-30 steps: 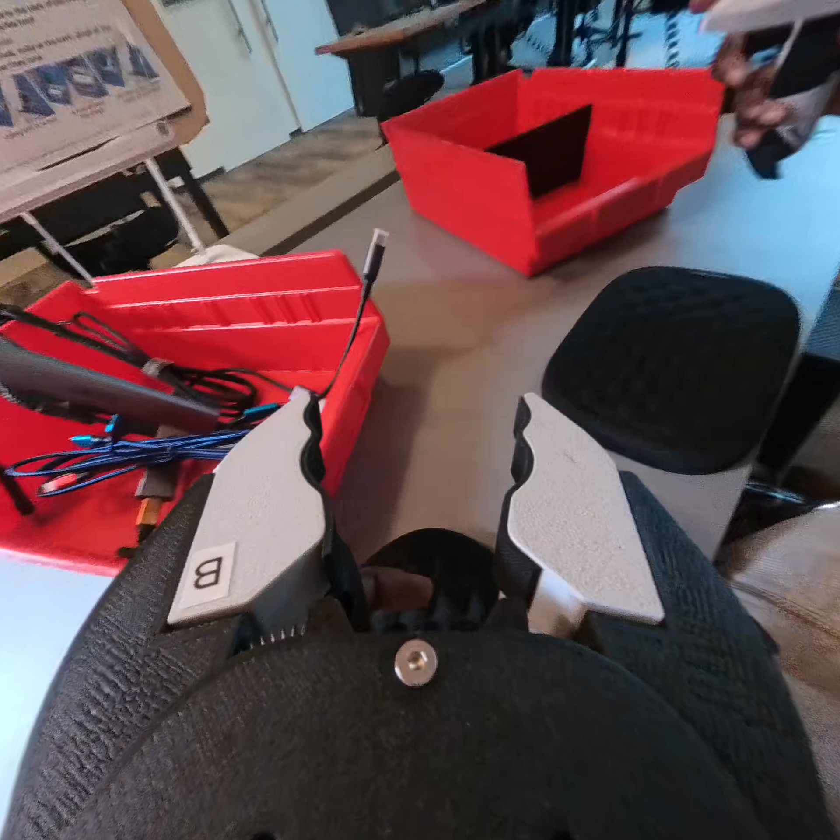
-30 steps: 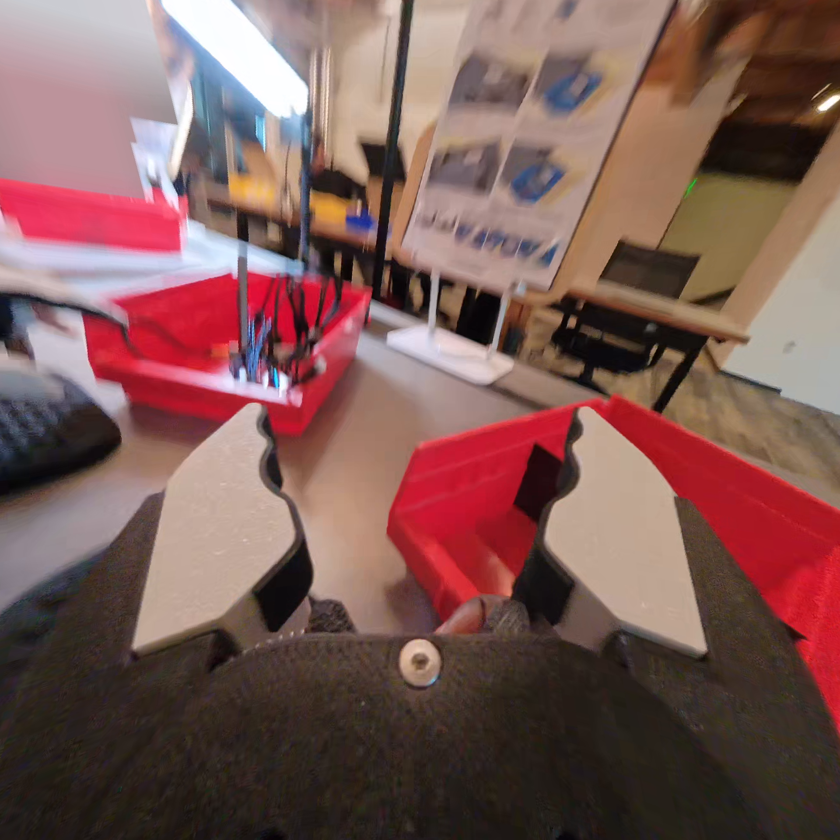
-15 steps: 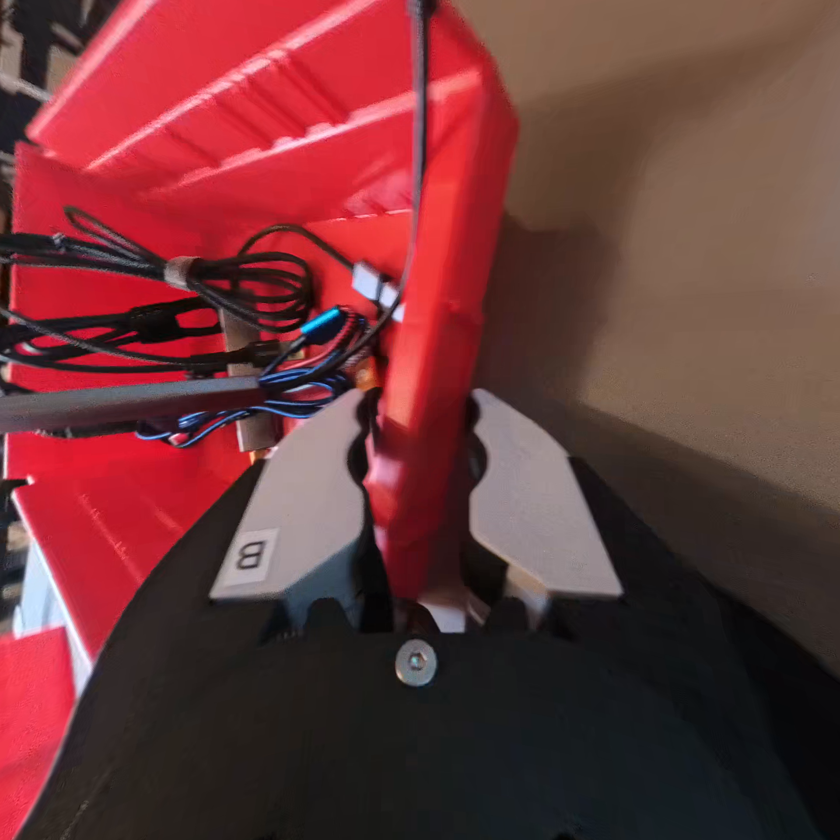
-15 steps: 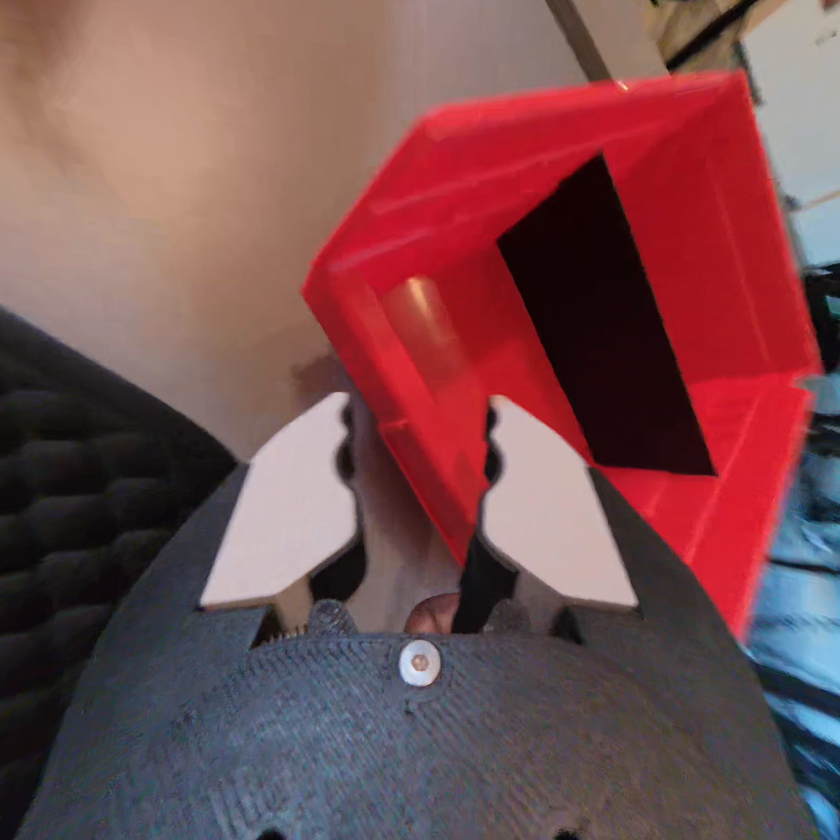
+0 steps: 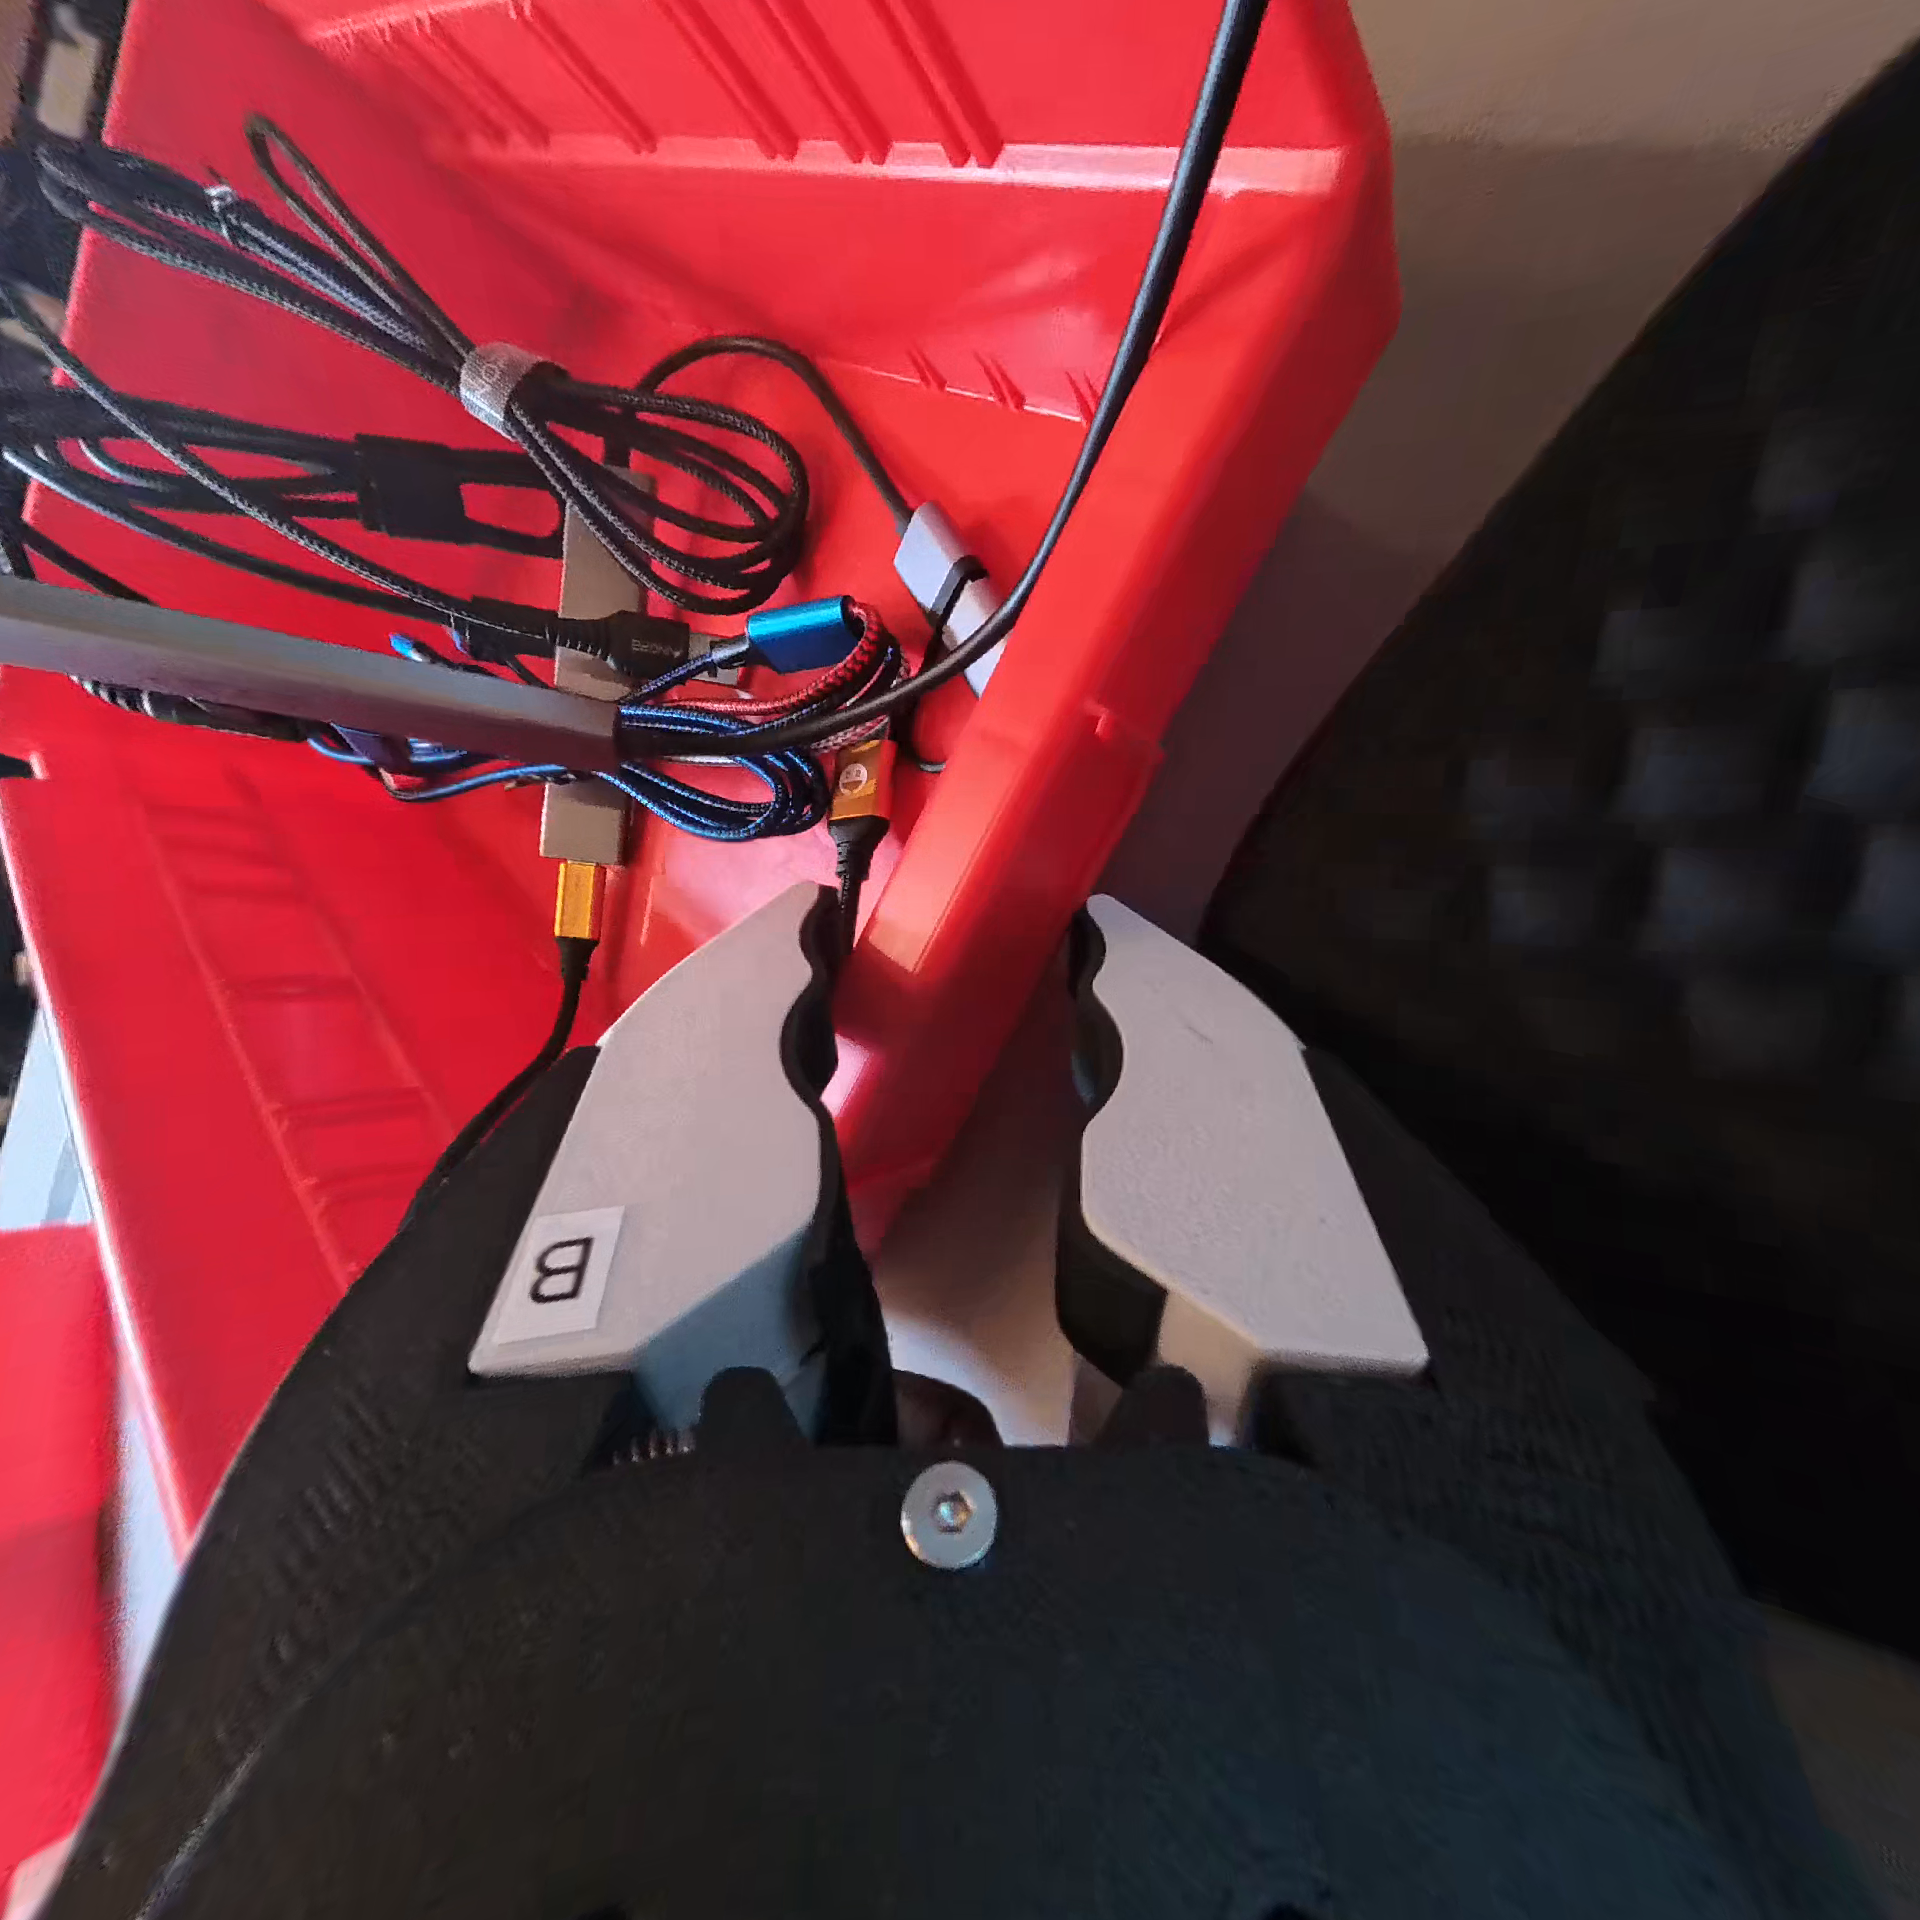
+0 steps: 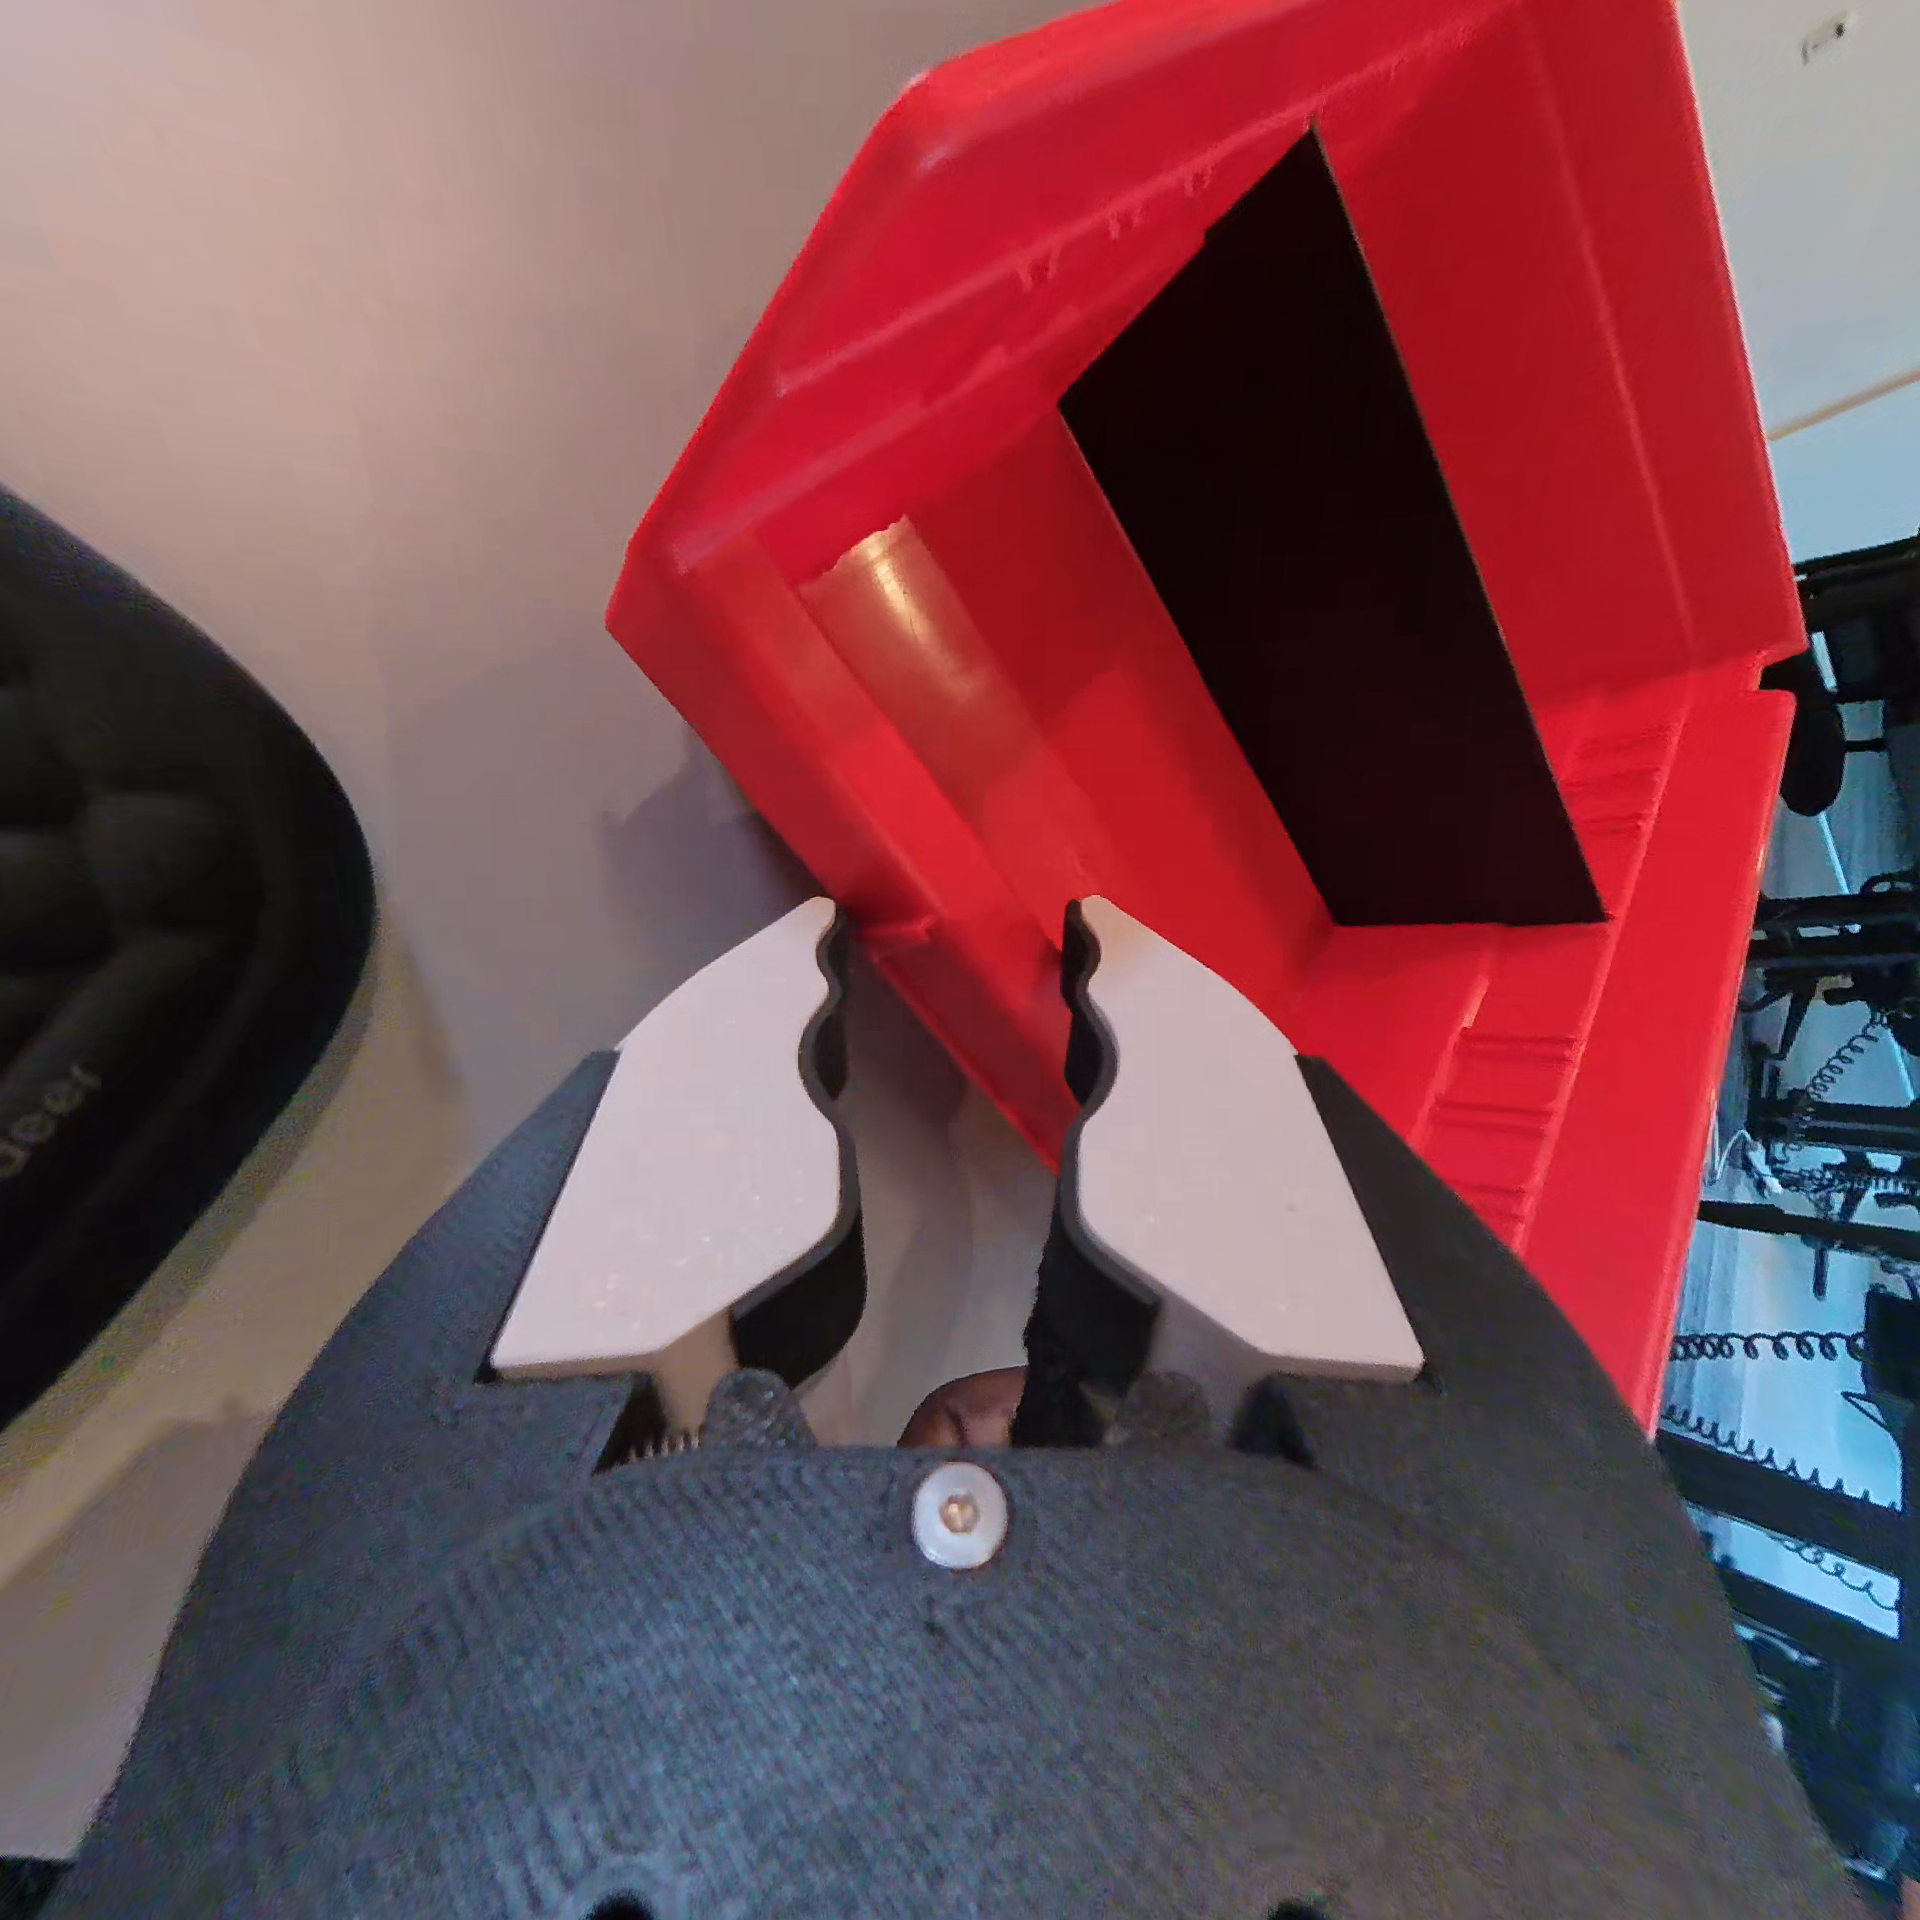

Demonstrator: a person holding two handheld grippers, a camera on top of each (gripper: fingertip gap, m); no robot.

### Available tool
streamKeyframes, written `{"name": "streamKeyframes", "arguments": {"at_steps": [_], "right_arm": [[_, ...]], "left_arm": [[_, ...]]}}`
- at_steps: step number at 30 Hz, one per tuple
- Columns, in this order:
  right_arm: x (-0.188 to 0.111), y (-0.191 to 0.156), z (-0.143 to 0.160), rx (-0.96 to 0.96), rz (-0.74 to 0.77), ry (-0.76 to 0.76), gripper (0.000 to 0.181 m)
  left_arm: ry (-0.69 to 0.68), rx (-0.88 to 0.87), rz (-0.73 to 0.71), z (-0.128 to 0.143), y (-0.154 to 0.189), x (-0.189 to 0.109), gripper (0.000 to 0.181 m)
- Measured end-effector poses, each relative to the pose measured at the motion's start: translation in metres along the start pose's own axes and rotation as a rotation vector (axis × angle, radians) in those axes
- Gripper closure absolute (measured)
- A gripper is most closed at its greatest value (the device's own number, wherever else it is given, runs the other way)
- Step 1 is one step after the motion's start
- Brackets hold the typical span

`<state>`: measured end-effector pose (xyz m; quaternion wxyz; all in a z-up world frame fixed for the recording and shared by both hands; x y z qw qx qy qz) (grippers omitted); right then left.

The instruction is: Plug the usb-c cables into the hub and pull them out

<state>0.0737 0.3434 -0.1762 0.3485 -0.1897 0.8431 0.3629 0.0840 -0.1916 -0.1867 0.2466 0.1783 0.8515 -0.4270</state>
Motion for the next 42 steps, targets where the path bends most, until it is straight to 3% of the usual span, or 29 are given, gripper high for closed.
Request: {"name": "streamKeyframes", "arguments": {"at_steps": [8, 11, 12, 14, 18, 21, 23, 25, 26, 31, 37, 39, 40, 42], "right_arm": [[-0.018, -0.003, 0.010, 0.033, -0.041, -0.018, 0.140], [-0.051, -0.005, -0.012, 0.075, -0.079, 0.159, 0.125], [-0.064, -0.005, -0.024, 0.072, -0.076, 0.267, 0.120], [-0.092, -0.007, -0.055, 0.040, -0.050, 0.573, 0.118], [-0.127, -0.025, -0.114, 0.123, -0.199, 1.343, 0.111], [-0.108, -0.036, -0.136, 0.419, -0.298, 1.811, 0.111], [-0.067, -0.040, -0.143, 0.727, -0.375, 1.824, 0.109], [-0.050, -0.041, -0.152, 0.911, -0.578, 1.740, 0.091], [-0.049, -0.039, -0.152, 0.911, -0.603, 1.717, 0.090], [-0.050, -0.027, -0.136, 0.906, -0.315, 1.735, 0.091], [-0.051, -0.027, -0.135, 0.940, -0.365, 1.769, 0.098], [-0.051, -0.026, -0.134, 0.952, -0.368, 1.778, 0.101], [-0.051, -0.025, -0.133, 0.957, -0.365, 1.782, 0.101], [-0.051, -0.024, -0.132, 0.965, -0.358, 1.785, 0.103]], "left_arm": [[0.054, 0.113, -0.043, 0.080, -0.027, -0.040, 0.141], [0.004, -0.041, -0.046, 0.096, -0.031, -0.053, 0.128], [0.034, -0.154, -0.005, 0.094, -0.030, -0.060, 0.118], [0.185, -0.368, -0.007, 0.083, -0.033, -0.078, 0.117], [0.559, -0.735, -0.241, 0.052, -0.066, -0.111, 0.121], [0.529, -0.992, -0.301, 0.040, -0.088, -0.105, 0.117], [0.469, -1.025, -0.326, 0.037, -0.095, -0.092, 0.115], [0.334, -0.994, -0.355, 0.041, -0.101, -0.075, 0.117], [0.271, -1.000, -0.392, 0.045, -0.106, -0.066, 0.117], [0.013, -0.922, -0.418, 0.053, -0.120, -0.022, 0.126], [-0.180, -0.863, -0.462, 0.065, -0.131, 0.000, 0.129], [-0.232, -0.766, -0.490, 0.066, -0.130, 0.005, 0.144], [-0.245, -0.736, -0.478, 0.065, -0.128, 0.007, 0.160], [-0.245, -0.758, -0.481, 0.063, -0.129, 0.007, 0.162]]}}
Point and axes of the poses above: each gripper's, where its closed fingertips meet, x out along the fingers, z out of its underside, y = z × x across the jaws, the point moved 7 cm from there along -x, back along the fingers, and after that the axes turned 8 degrees about -z, right-handed, at the moved point
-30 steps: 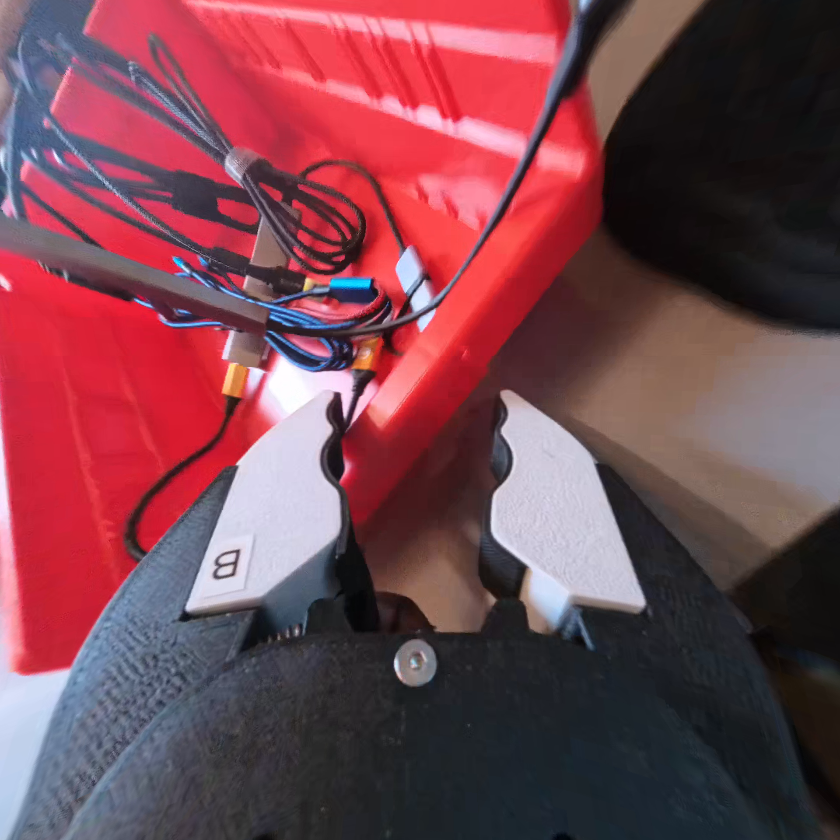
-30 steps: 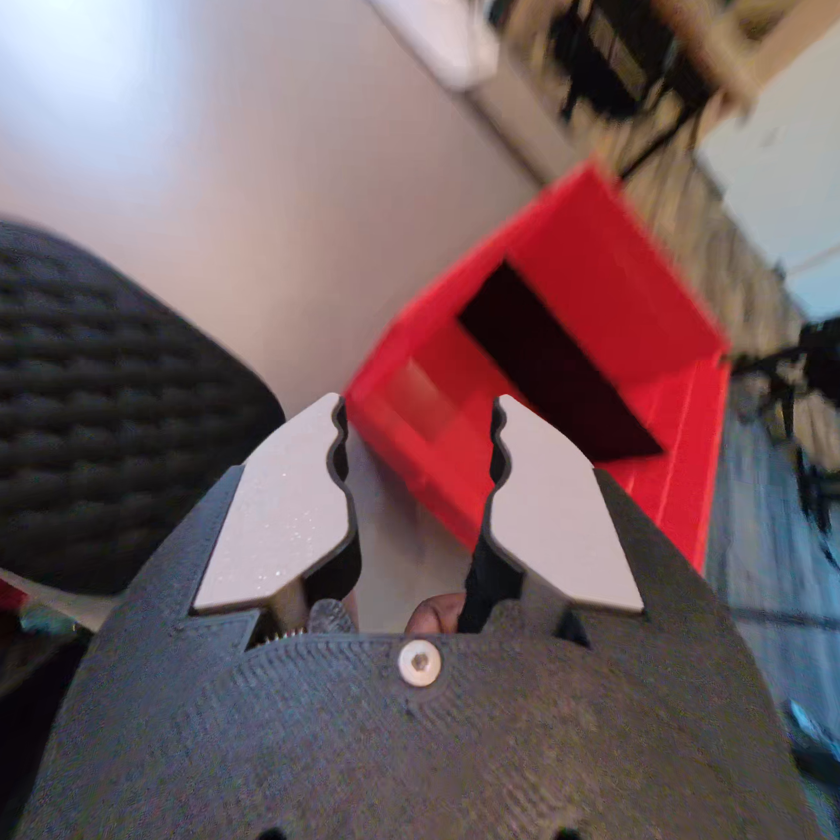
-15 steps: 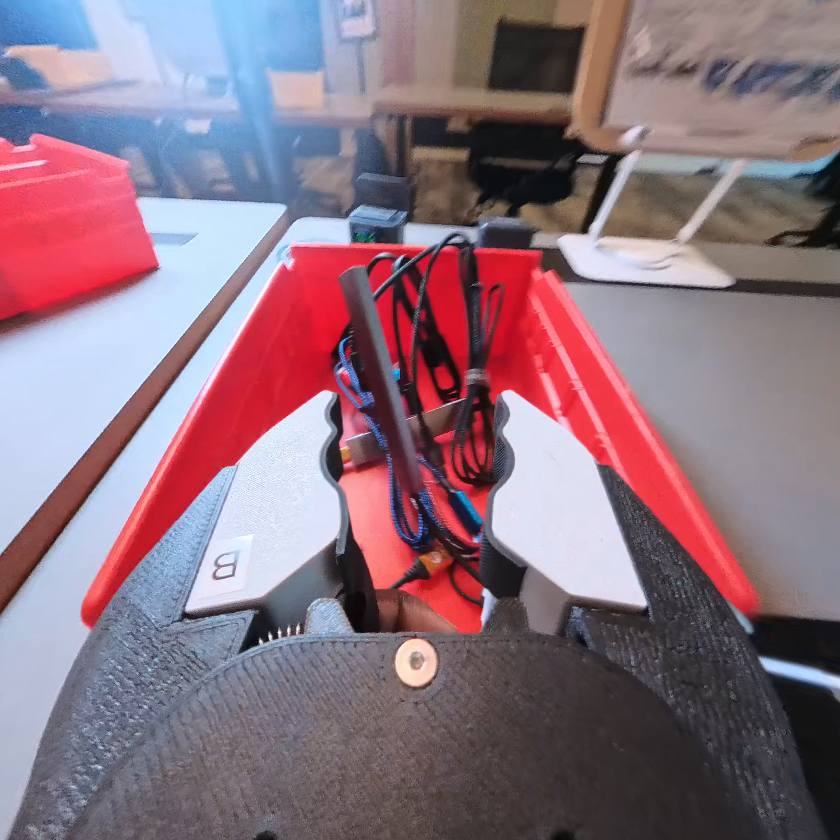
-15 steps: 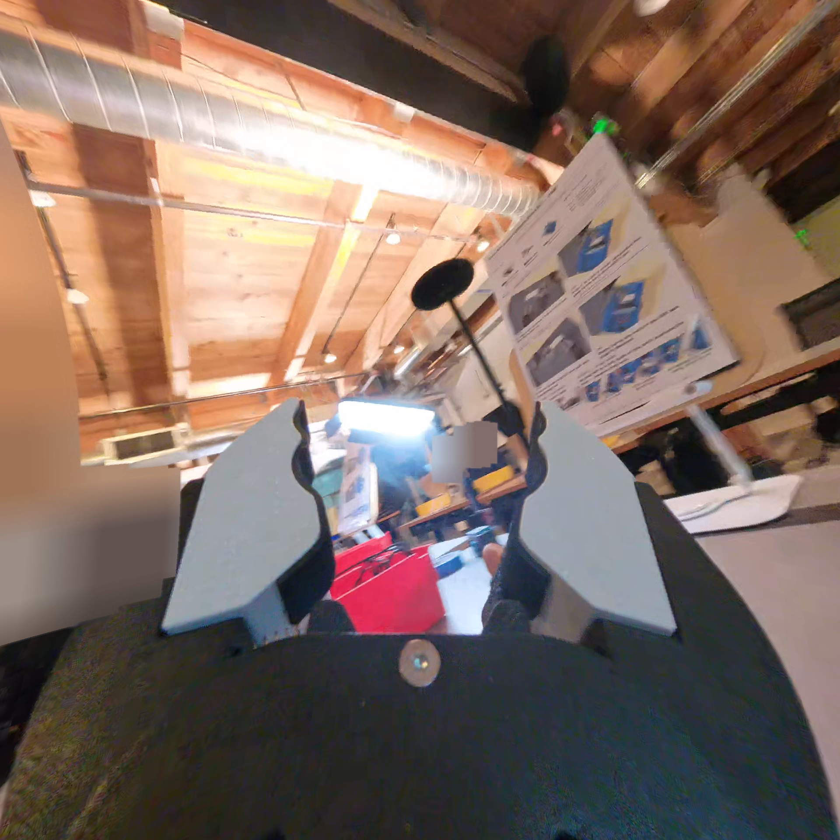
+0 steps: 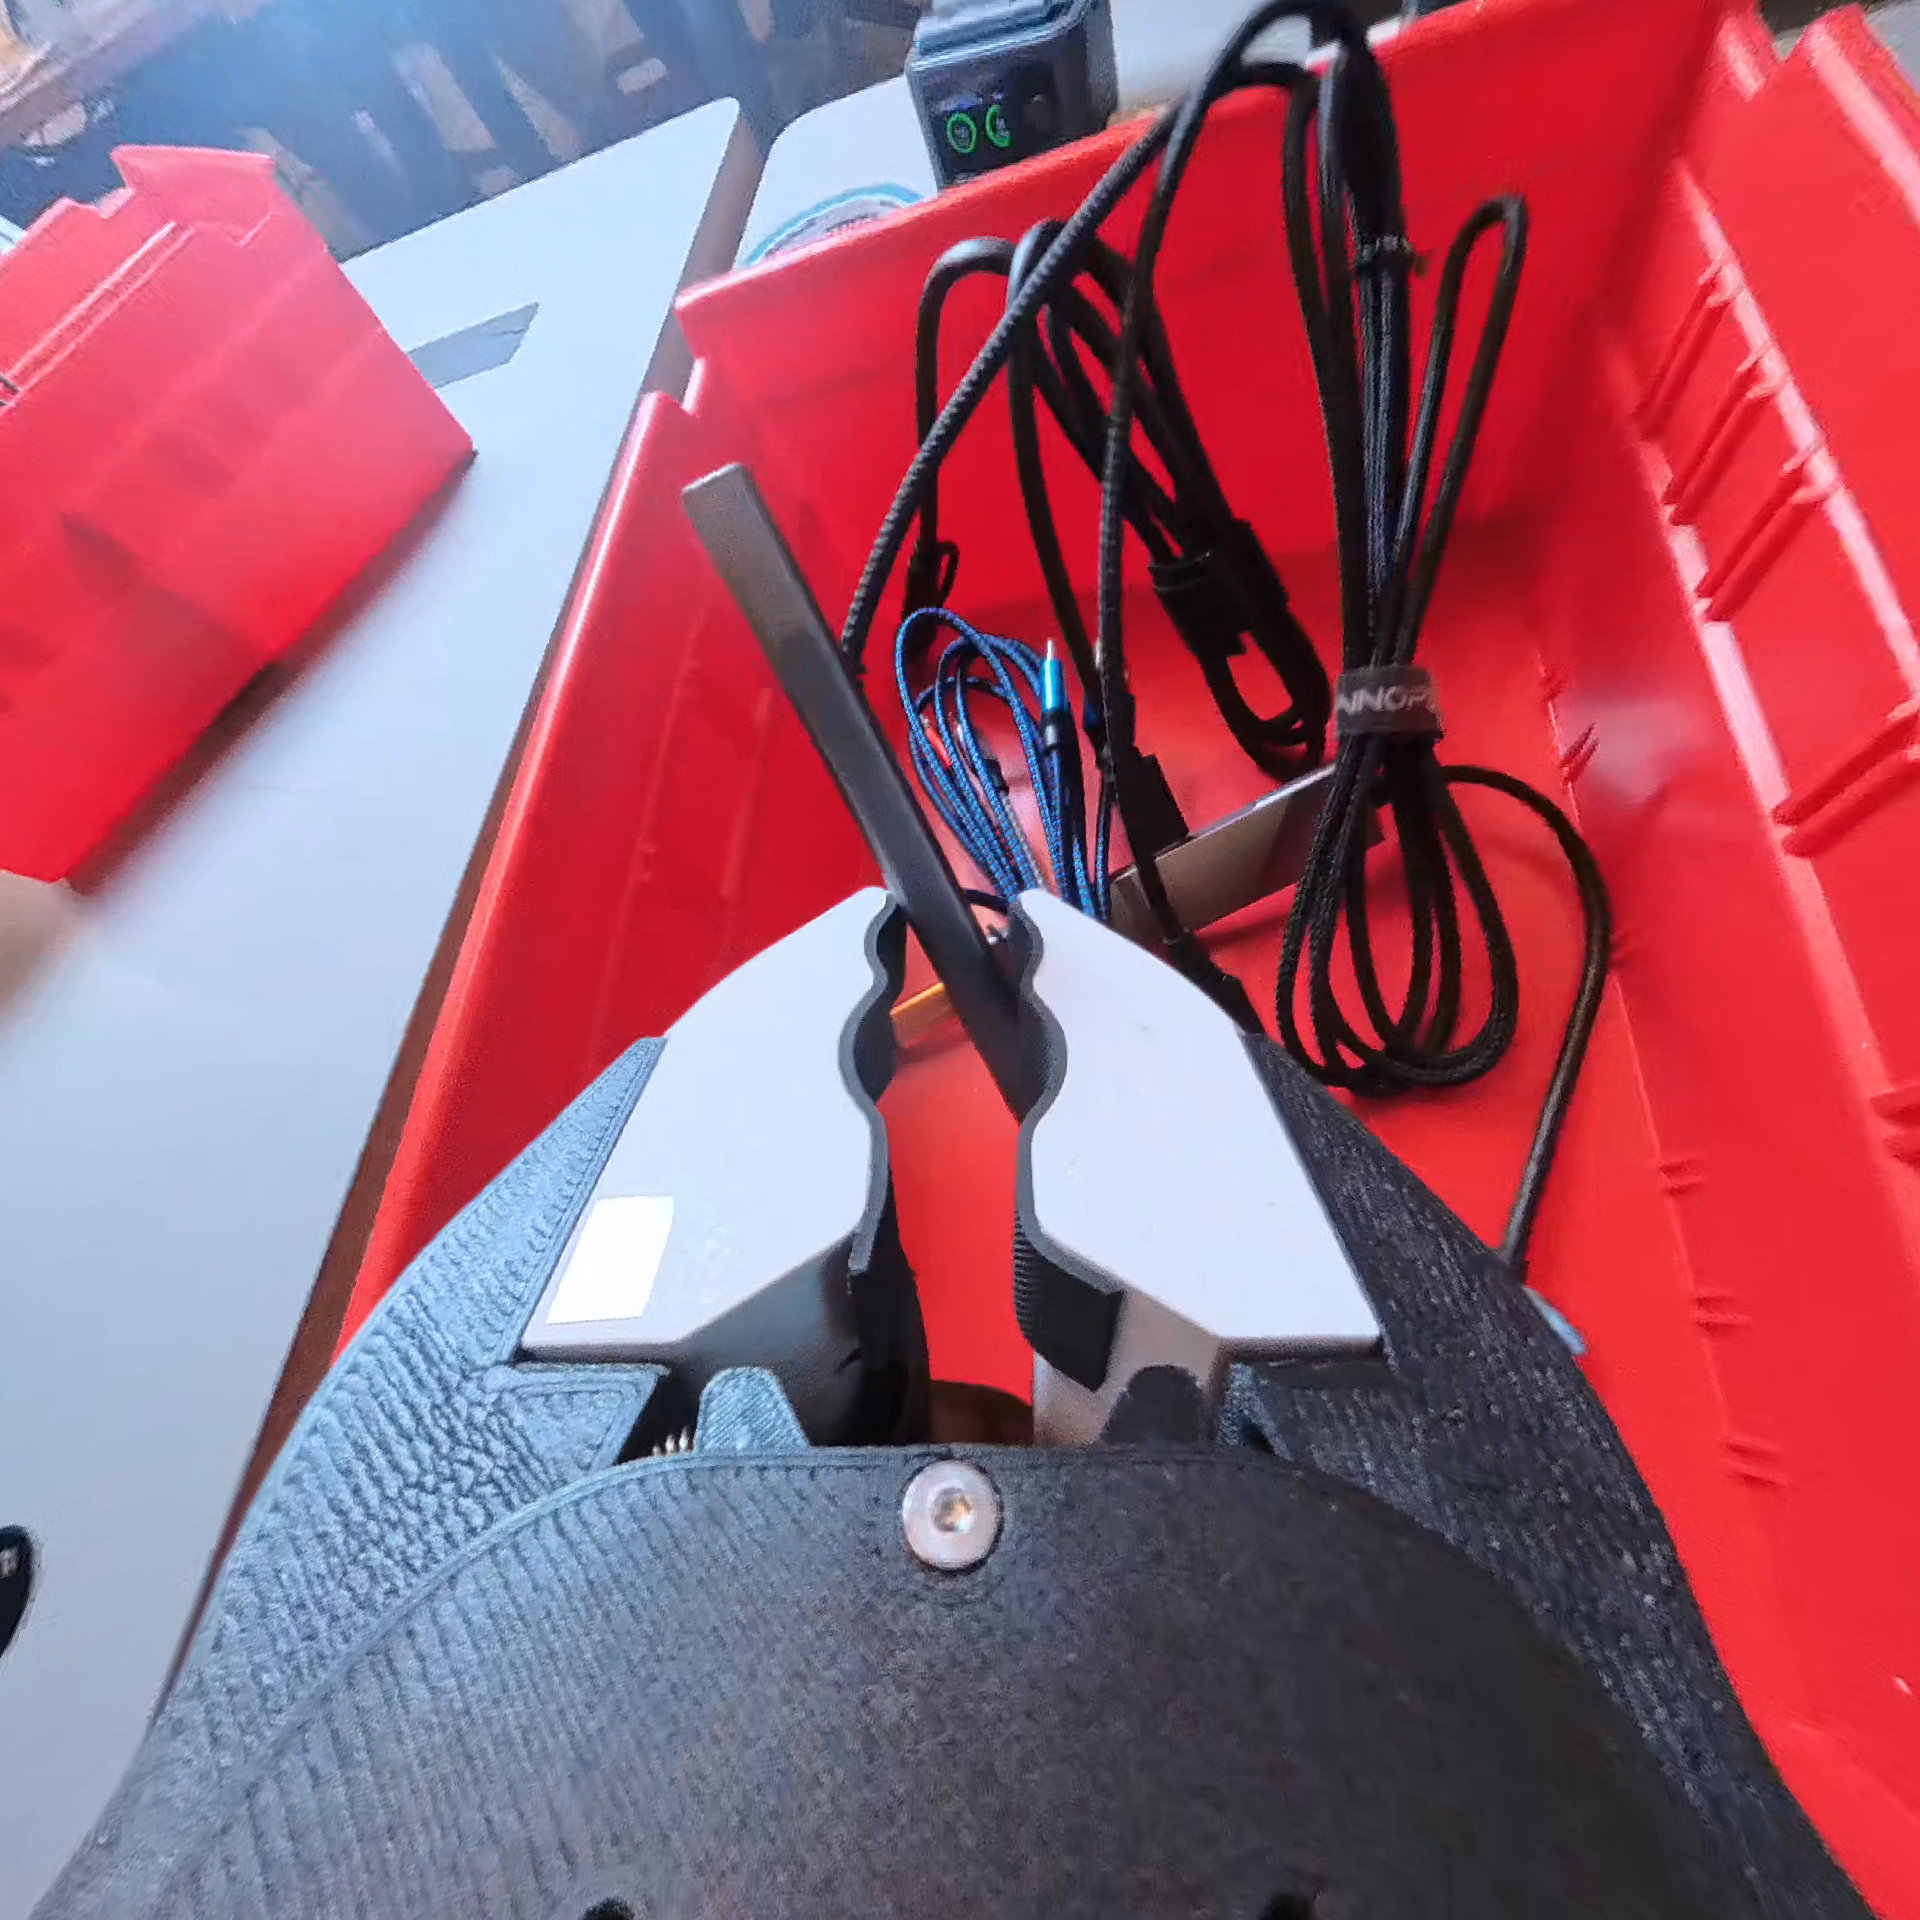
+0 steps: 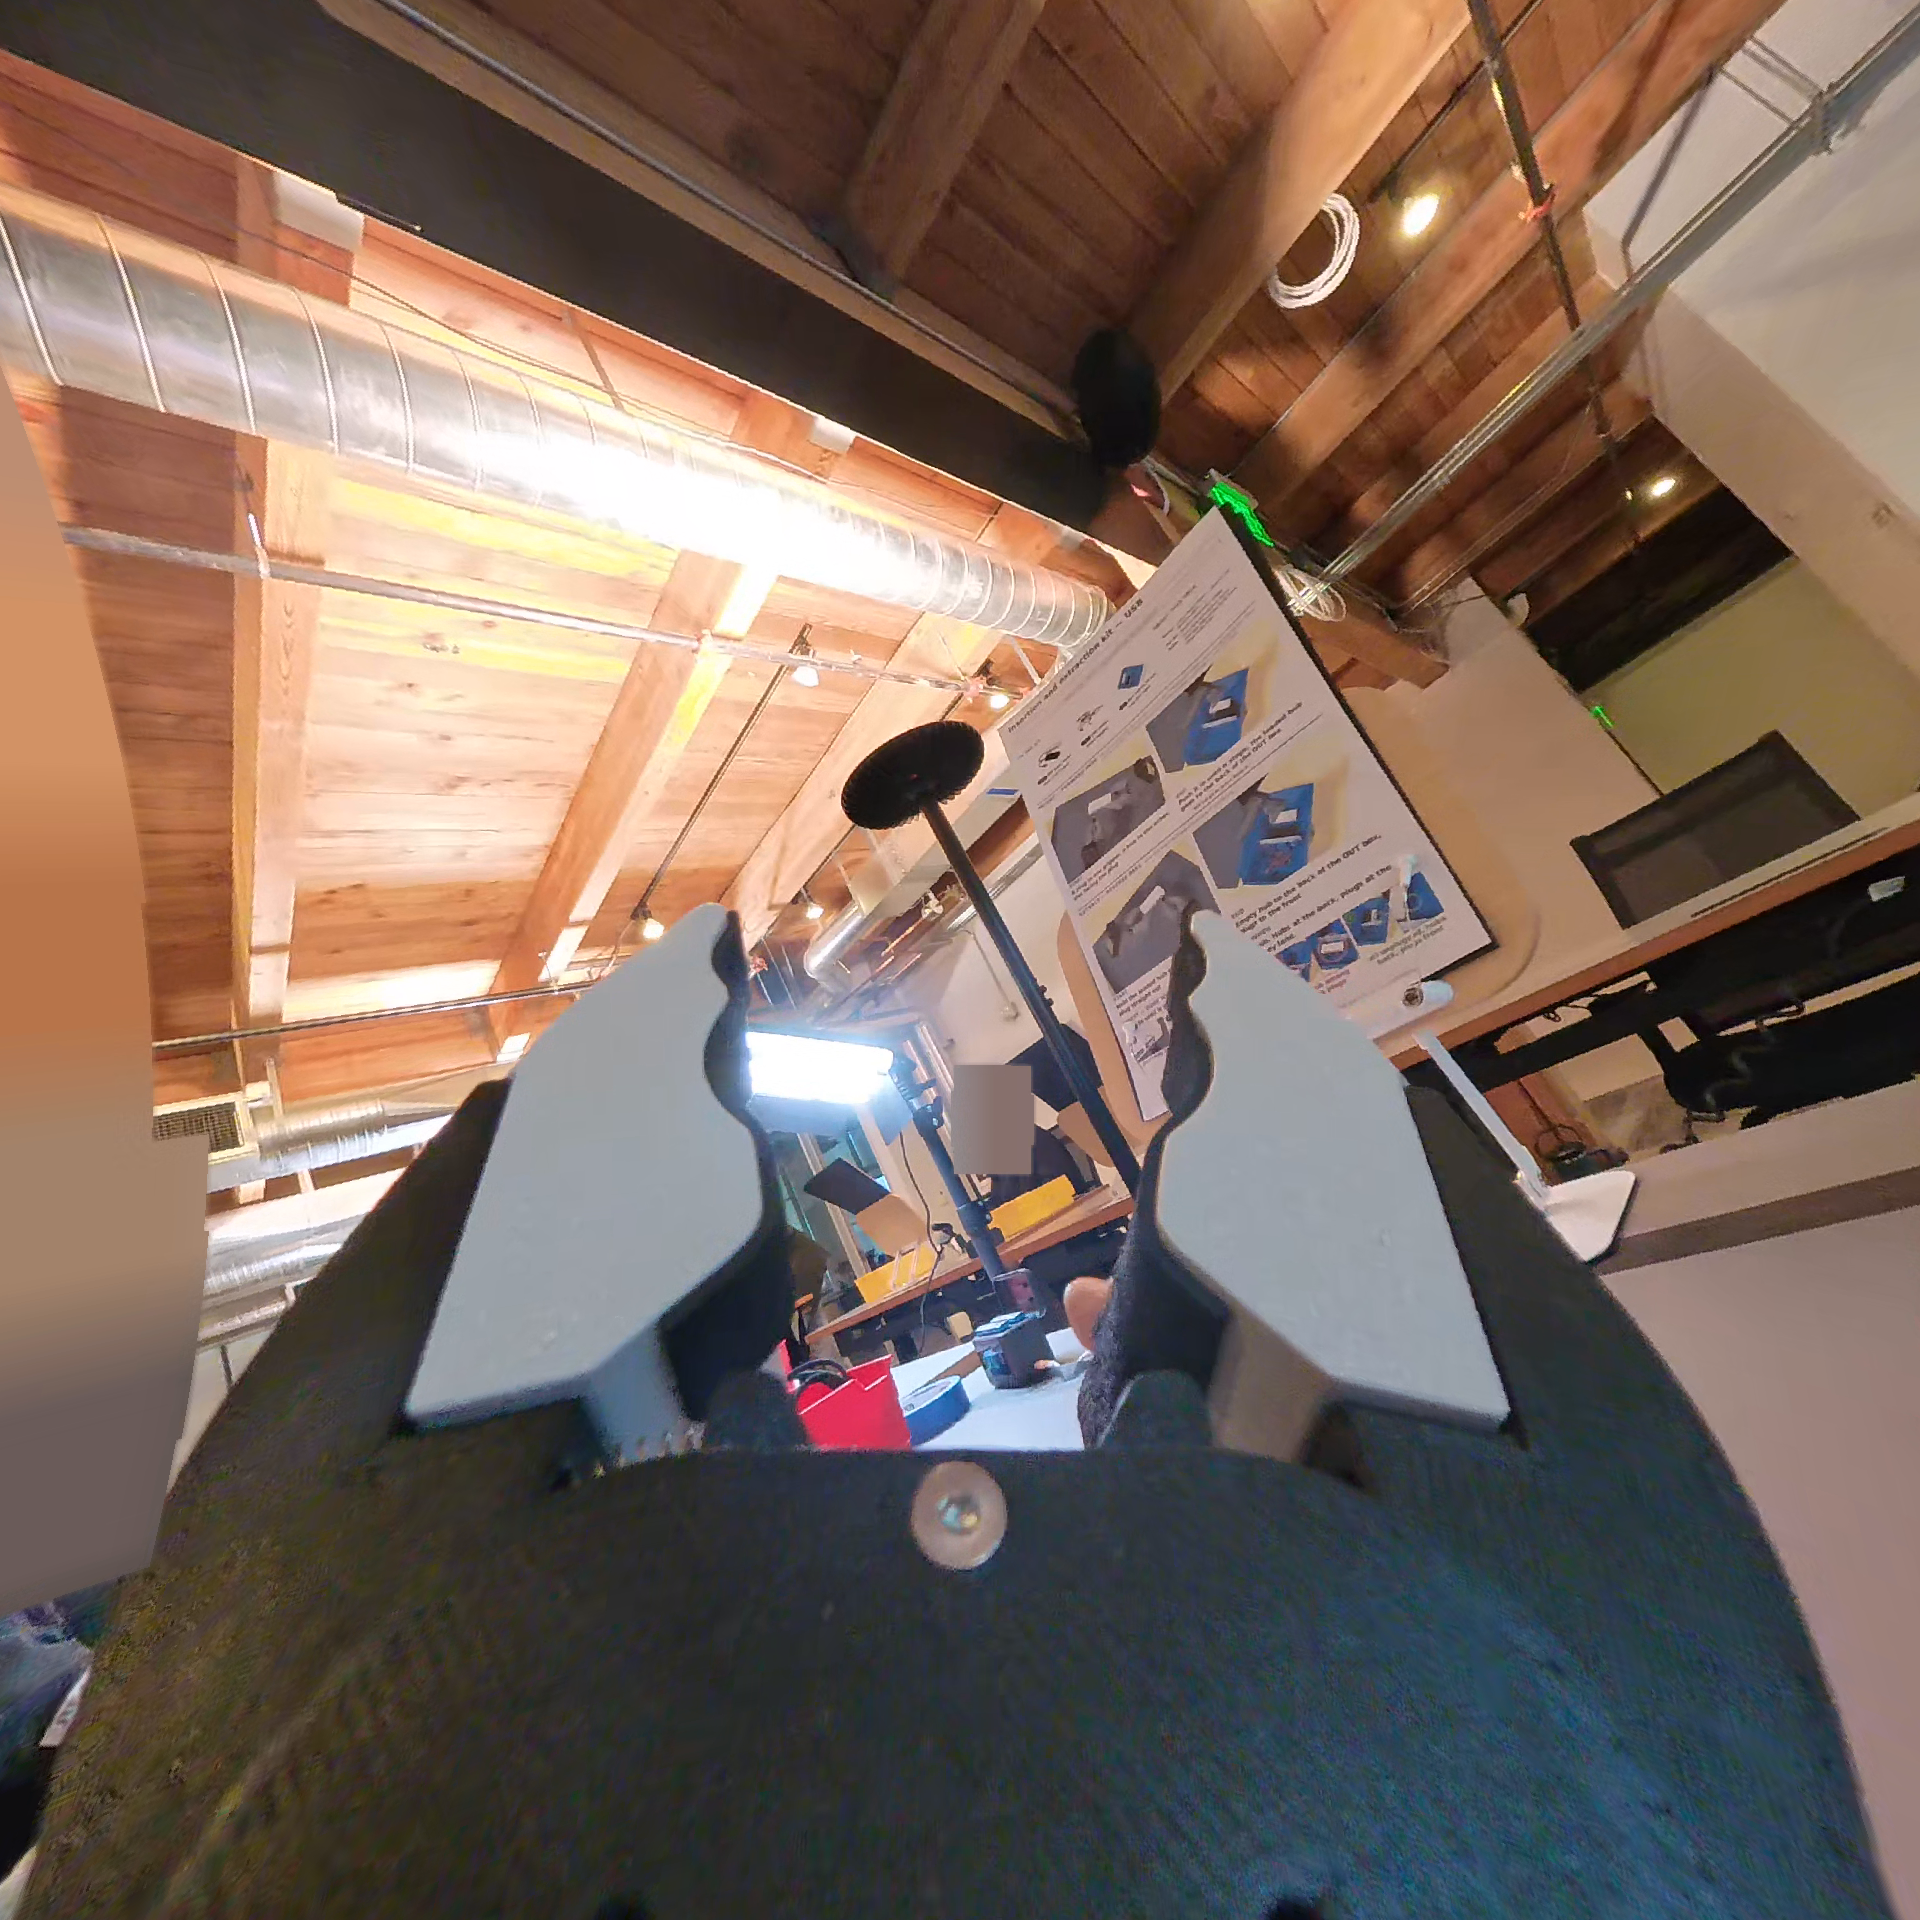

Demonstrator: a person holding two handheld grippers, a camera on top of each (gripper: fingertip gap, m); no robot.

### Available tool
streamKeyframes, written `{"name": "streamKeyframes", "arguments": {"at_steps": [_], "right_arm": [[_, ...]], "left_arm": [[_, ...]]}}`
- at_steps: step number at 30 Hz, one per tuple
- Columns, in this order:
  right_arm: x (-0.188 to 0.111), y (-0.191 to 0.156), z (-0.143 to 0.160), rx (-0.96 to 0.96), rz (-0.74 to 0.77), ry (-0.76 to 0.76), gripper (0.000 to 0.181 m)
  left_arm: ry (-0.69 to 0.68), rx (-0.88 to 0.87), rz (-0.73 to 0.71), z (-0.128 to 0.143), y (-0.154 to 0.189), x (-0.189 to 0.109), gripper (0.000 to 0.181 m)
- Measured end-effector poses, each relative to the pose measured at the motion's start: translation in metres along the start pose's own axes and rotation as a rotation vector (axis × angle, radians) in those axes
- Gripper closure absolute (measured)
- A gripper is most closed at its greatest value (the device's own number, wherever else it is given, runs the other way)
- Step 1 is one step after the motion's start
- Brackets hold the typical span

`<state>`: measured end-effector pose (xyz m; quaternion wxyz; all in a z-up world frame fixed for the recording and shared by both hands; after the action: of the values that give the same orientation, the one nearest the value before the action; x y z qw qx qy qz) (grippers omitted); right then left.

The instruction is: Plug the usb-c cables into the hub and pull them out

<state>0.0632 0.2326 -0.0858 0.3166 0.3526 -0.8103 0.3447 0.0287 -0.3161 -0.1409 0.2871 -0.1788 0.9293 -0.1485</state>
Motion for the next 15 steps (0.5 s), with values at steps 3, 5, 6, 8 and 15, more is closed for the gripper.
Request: {"name": "streamKeyframes", "arguments": {"at_steps": [3, 5, 6, 8, 15], "right_arm": [[0.000, 0.002, 0.001, -0.002, 0.018, -0.008, 0.105], [0.001, 0.003, 0.003, 0.008, 0.018, -0.020, 0.106], [0.001, 0.003, 0.004, 0.015, 0.020, -0.028, 0.106], [0.001, 0.005, 0.005, 0.016, 0.032, -0.042, 0.106], [0.002, 0.006, 0.006, 0.018, 0.036, -0.049, 0.107]], "left_arm": [[0.099, -0.105, 0.038, -0.009, -0.006, -0.008, 0.170], [0.184, -0.119, 0.036, -0.019, -0.010, -0.016, 0.171], [0.233, -0.126, 0.033, -0.025, -0.012, -0.020, 0.171], [0.315, -0.136, 0.014, -0.037, -0.017, -0.030, 0.171], [0.625, -0.198, 0.029, -0.089, -0.039, -0.081, 0.171]]}}
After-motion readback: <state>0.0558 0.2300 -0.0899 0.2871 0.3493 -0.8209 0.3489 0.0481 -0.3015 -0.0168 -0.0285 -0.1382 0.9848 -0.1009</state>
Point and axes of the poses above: each gripper's, where its closed fingertips meet, x out along the fingers, z out of its underside, y = z × x across the jaws, the point moved 7 cm from there along -x, back along the fingers, and after that the axes turned 8 degrees about -z, right-handed, at the moved point
